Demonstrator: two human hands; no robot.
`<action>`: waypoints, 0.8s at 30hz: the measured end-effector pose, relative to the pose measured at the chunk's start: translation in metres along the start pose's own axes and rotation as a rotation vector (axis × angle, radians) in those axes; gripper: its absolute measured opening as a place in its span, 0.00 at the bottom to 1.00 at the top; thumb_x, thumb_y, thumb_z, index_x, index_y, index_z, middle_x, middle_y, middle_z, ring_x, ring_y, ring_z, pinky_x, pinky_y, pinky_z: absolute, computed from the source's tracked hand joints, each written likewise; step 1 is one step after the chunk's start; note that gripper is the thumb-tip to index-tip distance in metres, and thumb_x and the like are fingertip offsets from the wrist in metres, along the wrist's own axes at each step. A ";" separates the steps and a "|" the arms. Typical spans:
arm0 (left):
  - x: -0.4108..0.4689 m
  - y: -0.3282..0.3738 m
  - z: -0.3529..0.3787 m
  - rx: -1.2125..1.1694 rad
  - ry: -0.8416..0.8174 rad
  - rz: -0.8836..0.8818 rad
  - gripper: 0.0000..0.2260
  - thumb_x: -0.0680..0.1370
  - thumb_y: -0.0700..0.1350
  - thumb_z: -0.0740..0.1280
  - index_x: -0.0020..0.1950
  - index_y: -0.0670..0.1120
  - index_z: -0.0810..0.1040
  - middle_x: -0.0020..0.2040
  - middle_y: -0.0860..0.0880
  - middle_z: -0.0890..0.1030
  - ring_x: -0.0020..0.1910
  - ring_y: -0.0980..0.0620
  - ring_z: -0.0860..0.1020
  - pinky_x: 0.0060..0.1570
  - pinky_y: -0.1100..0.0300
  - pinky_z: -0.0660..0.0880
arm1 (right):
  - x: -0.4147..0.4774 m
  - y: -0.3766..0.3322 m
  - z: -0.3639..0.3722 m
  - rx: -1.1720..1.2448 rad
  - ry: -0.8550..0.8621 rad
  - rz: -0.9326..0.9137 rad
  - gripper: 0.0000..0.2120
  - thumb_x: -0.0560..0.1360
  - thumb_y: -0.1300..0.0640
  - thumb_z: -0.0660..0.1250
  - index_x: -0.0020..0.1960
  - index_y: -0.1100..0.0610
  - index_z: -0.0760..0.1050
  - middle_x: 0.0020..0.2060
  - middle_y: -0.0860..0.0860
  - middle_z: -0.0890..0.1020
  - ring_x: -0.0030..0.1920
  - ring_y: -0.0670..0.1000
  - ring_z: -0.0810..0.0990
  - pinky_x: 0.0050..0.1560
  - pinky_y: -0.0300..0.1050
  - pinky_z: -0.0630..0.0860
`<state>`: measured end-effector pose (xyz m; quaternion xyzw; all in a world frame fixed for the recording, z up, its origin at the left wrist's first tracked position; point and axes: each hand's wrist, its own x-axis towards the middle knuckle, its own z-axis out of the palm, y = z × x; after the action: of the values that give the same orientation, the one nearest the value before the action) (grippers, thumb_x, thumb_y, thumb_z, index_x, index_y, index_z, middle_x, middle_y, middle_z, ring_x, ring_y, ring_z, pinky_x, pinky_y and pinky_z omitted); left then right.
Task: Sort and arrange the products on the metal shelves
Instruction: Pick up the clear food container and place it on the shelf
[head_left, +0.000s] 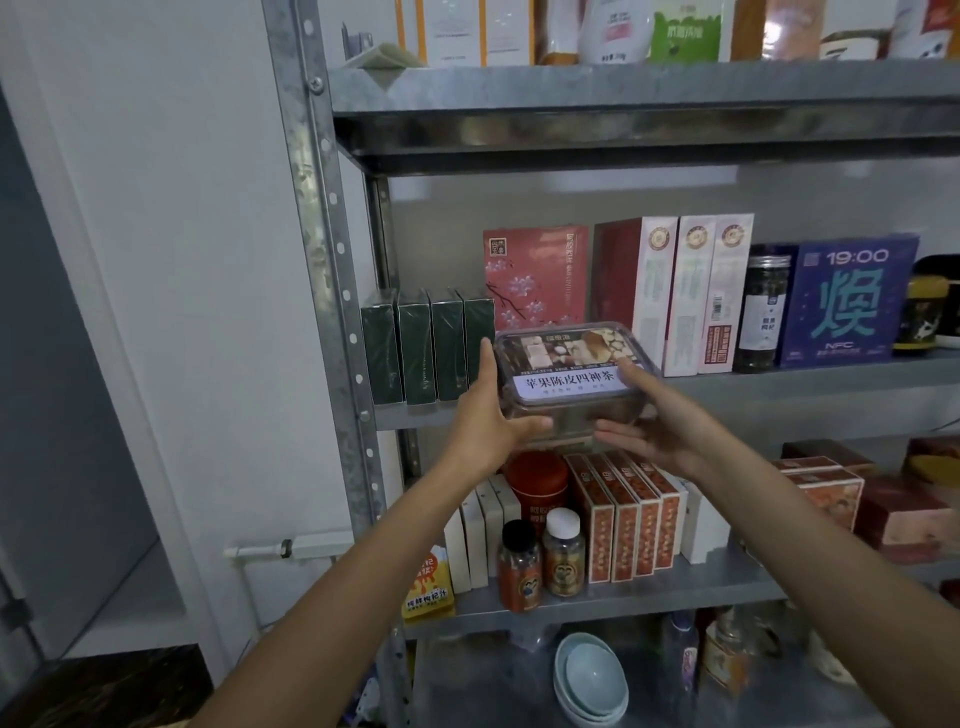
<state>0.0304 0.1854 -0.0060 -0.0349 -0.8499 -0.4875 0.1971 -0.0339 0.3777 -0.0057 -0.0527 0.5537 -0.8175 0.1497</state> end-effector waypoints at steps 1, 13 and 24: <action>0.003 0.000 -0.001 0.019 0.008 -0.010 0.51 0.72 0.44 0.75 0.79 0.52 0.39 0.73 0.52 0.69 0.63 0.61 0.67 0.60 0.67 0.65 | 0.001 0.000 -0.001 0.001 -0.022 0.008 0.21 0.66 0.49 0.75 0.52 0.54 0.71 0.52 0.65 0.78 0.40 0.61 0.86 0.33 0.45 0.82; 0.023 -0.010 0.004 0.235 0.080 -0.045 0.45 0.75 0.54 0.71 0.80 0.48 0.44 0.43 0.51 0.76 0.36 0.58 0.70 0.39 0.62 0.73 | 0.026 0.007 -0.008 -0.228 -0.062 -0.100 0.22 0.69 0.62 0.74 0.61 0.61 0.72 0.54 0.62 0.81 0.48 0.59 0.84 0.46 0.48 0.83; 0.037 -0.010 0.009 0.511 0.182 0.000 0.41 0.74 0.58 0.70 0.80 0.48 0.52 0.41 0.47 0.79 0.37 0.51 0.77 0.43 0.54 0.78 | 0.041 0.029 -0.010 -1.231 0.557 -0.803 0.37 0.71 0.40 0.71 0.71 0.58 0.62 0.63 0.60 0.69 0.59 0.59 0.73 0.49 0.51 0.77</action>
<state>-0.0086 0.1830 -0.0047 0.0598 -0.9242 -0.2582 0.2749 -0.0697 0.3644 -0.0401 -0.1153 0.8627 -0.3381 -0.3579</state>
